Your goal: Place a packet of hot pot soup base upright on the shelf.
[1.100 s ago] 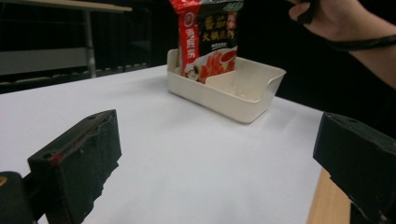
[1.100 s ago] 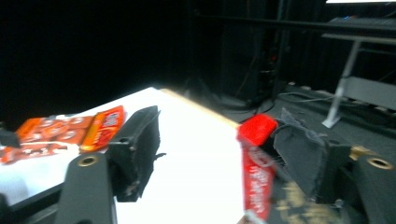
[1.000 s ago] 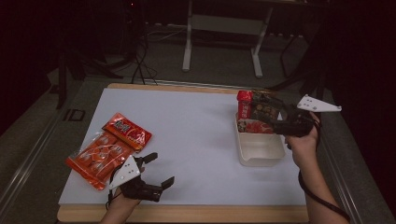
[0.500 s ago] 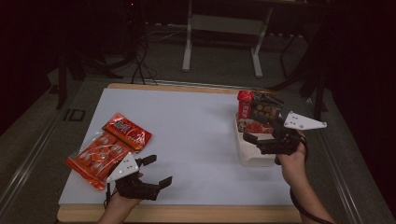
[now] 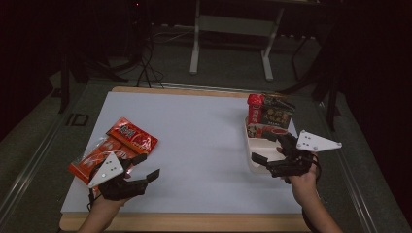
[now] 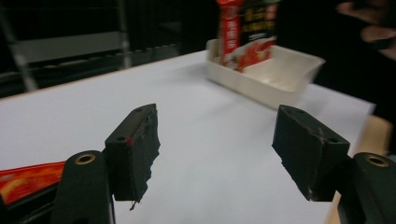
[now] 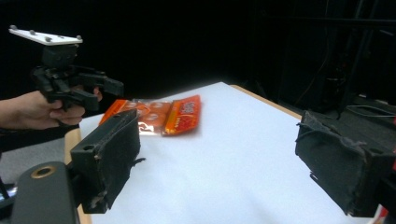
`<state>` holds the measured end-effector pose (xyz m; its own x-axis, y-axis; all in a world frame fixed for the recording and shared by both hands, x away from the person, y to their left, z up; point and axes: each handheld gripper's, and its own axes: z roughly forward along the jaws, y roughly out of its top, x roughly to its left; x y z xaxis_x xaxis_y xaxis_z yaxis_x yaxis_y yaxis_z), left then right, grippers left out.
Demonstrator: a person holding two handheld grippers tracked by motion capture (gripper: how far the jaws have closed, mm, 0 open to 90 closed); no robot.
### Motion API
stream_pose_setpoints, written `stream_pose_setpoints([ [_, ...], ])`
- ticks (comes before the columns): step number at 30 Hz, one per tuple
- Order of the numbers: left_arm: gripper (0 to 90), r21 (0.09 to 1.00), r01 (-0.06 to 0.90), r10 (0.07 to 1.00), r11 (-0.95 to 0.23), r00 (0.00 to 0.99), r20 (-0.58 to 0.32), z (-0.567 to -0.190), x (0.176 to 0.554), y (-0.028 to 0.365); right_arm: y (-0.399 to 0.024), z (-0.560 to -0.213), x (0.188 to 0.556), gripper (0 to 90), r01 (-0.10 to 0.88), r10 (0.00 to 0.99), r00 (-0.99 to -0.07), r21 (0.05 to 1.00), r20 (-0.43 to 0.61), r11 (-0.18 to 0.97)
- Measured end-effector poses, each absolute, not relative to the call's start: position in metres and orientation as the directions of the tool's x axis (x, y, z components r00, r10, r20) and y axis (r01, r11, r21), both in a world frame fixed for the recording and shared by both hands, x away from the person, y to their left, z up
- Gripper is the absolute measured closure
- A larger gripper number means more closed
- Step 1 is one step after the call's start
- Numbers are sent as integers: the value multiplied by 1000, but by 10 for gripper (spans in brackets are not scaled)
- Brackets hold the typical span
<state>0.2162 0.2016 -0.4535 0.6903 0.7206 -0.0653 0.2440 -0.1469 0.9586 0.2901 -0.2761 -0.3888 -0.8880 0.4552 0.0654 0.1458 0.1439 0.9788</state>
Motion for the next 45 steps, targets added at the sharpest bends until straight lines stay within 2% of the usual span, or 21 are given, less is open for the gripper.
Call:
stream_pose_setpoints([
  [3, 422, 952, 257, 744, -169, 667, -48, -453, 218, 211, -275, -391, 287, 137, 136, 455, -889, 980, 57, 143],
  [8, 697, 952, 278, 803, -131, 593, -63, -453, 222, 234, -274, -397, 282, 139, 141, 455, -888, 981, 64, 137],
  [11, 794, 947, 292, 826, -132, 560, -57, -452, 225, 243, -273, -400, 280, 139, 140, 458, -887, 980, 61, 139],
  [12, 822, 944, 302, 854, -135, 519, -44, -452, 227, 253, -273, -403, 280, 139, 146, 456, -888, 979, 66, 144],
  [13, 893, 944, 302, 854, -135, 519, -44, -452, 227, 253, -273, -403, 280, 139, 146, 456, -888, 979, 66, 144],
  [22, 900, 892, 434, 940, -130, 341, -29, -468, 243, 305, -269, -410, 278, 140, 170, 430, -898, 973, 89, 153],
  [31, 900, 813, 553, 952, -183, 306, 6, -497, 263, 335, -268, -409, 277, 141, 165, 422, -903, 974, 86, 155],
  [32, 900, 804, 560, 955, -200, 296, 31, -499, 265, 337, -268, -409, 277, 141, 166, 420, -903, 974, 87, 155],
  [38, 900, 768, 618, 971, -167, 240, 19, -514, 277, 351, -267, -410, 275, 142, 166, 416, -906, 973, 85, 163],
  [41, 900, 737, 645, 968, -199, 246, 46, -521, 282, 357, -266, -410, 275, 143, 170, 415, -906, 972, 88, 163],
  [45, 900, 738, 651, 976, -177, 214, 45, -524, 283, 369, -264, -411, 275, 143, 167, 409, -908, 971, 85, 169],
])
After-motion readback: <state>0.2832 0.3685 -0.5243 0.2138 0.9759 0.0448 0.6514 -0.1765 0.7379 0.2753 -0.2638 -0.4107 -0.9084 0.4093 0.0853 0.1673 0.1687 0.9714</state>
